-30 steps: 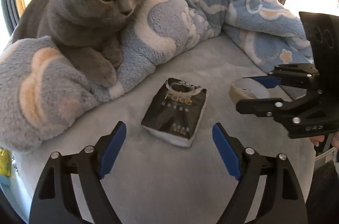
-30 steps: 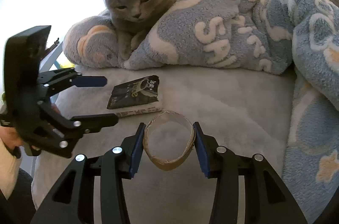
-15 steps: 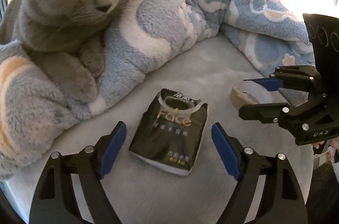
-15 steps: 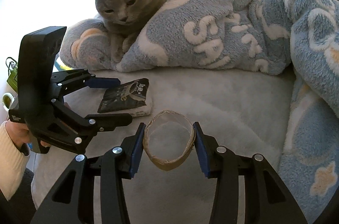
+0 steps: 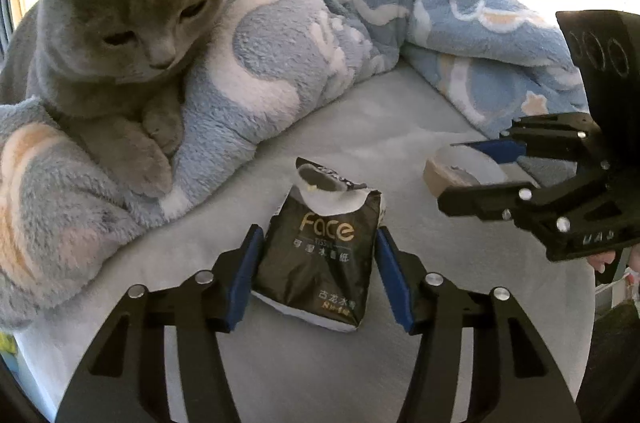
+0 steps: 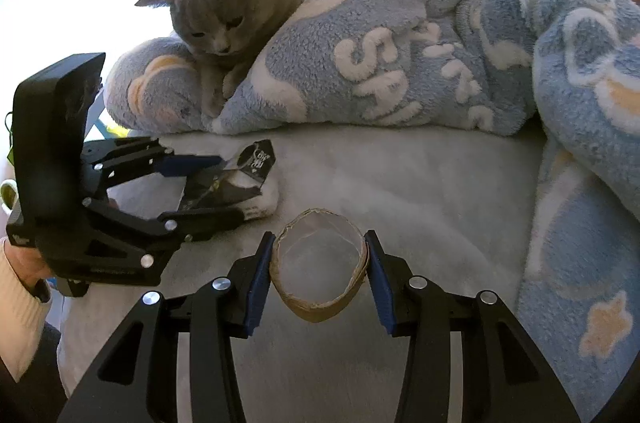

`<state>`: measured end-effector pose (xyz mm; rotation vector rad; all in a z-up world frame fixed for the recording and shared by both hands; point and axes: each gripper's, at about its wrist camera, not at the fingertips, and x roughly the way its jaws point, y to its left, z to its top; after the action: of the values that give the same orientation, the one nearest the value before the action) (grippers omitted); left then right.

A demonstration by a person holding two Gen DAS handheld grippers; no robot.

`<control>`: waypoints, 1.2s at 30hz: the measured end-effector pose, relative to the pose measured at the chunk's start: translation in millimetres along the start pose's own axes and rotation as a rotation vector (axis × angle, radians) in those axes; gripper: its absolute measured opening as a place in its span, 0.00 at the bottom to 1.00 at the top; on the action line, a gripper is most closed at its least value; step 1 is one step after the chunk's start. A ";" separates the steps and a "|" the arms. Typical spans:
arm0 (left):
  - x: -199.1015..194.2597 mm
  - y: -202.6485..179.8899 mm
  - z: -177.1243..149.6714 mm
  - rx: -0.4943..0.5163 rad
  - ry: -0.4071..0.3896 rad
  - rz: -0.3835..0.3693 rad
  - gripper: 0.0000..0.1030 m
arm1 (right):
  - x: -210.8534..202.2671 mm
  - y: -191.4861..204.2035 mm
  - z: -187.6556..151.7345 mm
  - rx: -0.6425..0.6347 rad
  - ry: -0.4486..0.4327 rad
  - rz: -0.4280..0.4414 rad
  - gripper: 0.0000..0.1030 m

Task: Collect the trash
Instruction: 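Carry the tissue pack with the left tool and the core with the right over the bin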

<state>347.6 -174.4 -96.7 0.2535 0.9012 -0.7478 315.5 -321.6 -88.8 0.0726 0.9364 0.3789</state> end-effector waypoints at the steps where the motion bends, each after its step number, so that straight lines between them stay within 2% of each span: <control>1: -1.9 -2.2 -2.2 0.007 0.004 0.002 0.57 | -2.6 1.4 -0.8 0.001 -0.004 -0.002 0.44; 12: -35.2 -25.9 -32.7 0.037 0.017 0.037 0.58 | -25.1 30.6 -8.8 -0.011 -0.029 -0.024 0.44; 19: -58.9 -35.3 -57.8 0.024 0.035 0.115 0.58 | -30.1 51.2 -17.6 -0.010 -0.036 -0.042 0.44; 36: -136.7 -20.7 -121.8 -0.172 0.020 0.284 0.58 | -37.5 135.4 -45.1 -0.078 -0.037 -0.004 0.44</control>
<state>204.7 -63.4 -61.9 0.2308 0.9193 -0.4034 220.9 -213.1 -56.4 0.0066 0.8839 0.4082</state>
